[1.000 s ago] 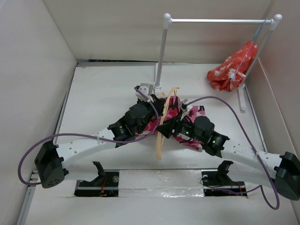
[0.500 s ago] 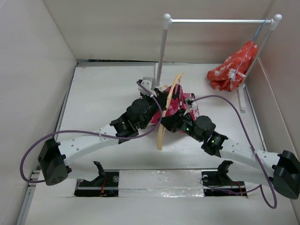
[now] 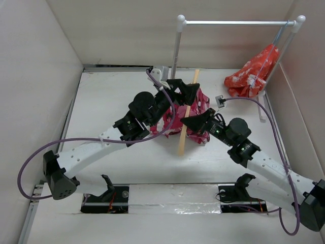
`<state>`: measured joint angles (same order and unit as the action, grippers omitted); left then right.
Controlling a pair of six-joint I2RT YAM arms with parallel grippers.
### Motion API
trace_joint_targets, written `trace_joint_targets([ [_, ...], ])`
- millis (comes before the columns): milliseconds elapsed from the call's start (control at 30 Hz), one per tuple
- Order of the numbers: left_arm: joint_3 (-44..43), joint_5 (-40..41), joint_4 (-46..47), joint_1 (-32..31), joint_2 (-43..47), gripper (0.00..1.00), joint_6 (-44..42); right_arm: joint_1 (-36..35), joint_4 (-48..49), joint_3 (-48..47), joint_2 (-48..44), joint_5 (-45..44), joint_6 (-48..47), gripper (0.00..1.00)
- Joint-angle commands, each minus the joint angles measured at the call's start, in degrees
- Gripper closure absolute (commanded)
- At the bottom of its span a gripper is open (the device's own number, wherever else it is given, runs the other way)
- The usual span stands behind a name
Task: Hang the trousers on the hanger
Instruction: Place the hanger at the clothesline.
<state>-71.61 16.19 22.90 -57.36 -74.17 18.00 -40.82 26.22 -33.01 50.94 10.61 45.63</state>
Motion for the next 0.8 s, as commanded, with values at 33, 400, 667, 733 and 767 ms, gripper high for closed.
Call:
trace_joint_targets([
  [33,-3.1,-2.5,2.3,0.4,3.9,0.20,-1.9,5.9,12.4,-5.9,-0.5,7.7,1.3,1.00],
  [400,14.1,4.1,13.7,0.4,16.8,0.23,1.9,21.4,14.7,-21.0,8.3,16.9,5.2,1.00],
  [667,26.9,6.2,12.4,0.4,14.6,0.23,7.3,28.2,12.4,-32.8,19.6,20.6,3.5,1.00],
  [733,29.2,6.5,11.9,0.4,13.9,0.23,7.9,29.9,11.7,-36.3,23.0,21.7,3.3,1.00],
  [767,30.0,6.5,11.9,0.4,13.7,0.23,8.1,29.9,12.3,-37.2,23.9,22.3,3.3,1.00],
])
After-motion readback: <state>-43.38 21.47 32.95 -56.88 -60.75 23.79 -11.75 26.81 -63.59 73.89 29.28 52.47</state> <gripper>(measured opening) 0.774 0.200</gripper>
